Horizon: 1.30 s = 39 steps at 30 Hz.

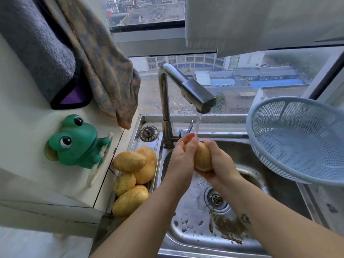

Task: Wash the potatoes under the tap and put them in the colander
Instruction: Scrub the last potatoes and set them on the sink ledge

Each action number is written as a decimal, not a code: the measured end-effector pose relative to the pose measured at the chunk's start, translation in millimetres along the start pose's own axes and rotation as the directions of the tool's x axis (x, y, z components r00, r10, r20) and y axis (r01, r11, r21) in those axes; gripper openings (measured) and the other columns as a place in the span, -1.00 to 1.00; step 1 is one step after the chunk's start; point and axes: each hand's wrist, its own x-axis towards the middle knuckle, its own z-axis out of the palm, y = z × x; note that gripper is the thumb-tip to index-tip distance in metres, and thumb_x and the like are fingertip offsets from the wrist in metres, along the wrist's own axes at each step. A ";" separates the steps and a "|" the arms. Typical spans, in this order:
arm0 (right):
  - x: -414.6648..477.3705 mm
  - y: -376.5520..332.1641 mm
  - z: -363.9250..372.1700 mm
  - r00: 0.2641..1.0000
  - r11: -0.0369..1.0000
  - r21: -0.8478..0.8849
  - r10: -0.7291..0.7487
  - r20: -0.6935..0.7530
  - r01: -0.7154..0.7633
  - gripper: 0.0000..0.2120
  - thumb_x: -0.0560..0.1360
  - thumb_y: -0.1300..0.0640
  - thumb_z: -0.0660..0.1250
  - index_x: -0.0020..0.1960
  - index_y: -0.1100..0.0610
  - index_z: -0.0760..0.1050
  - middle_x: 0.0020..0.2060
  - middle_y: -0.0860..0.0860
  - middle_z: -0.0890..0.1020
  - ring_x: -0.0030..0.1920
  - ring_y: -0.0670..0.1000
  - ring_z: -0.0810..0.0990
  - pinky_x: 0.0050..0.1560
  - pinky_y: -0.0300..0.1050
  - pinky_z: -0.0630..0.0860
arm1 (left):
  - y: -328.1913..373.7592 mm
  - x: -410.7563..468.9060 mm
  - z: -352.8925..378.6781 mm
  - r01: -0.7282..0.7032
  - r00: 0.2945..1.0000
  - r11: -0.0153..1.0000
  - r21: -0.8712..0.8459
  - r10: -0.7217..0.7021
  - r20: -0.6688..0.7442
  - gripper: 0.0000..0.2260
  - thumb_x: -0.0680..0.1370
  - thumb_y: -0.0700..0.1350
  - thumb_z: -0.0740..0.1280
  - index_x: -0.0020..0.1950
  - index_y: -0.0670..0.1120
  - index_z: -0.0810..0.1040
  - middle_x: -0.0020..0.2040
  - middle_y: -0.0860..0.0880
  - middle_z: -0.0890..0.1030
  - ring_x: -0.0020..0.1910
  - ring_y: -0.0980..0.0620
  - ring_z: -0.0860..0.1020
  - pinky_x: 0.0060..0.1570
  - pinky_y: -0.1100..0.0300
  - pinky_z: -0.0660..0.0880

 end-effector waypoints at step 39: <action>7.4 -7.3 -3.3 0.995 0.997 -0.073 -0.020 0.100 0.027 -0.82 0.56 0.04 0.29 0.00 0.14 0.56 -0.09 0.16 0.61 -0.16 0.09 0.62 -0.09 0.04 0.61 | 3.6 6.9 -12.3 0.091 0.994 0.991 -0.098 -0.085 0.070 -0.58 0.32 -0.13 0.27 0.18 -0.07 0.55 0.16 -0.19 0.54 0.04 -0.04 0.53 -0.02 0.13 0.52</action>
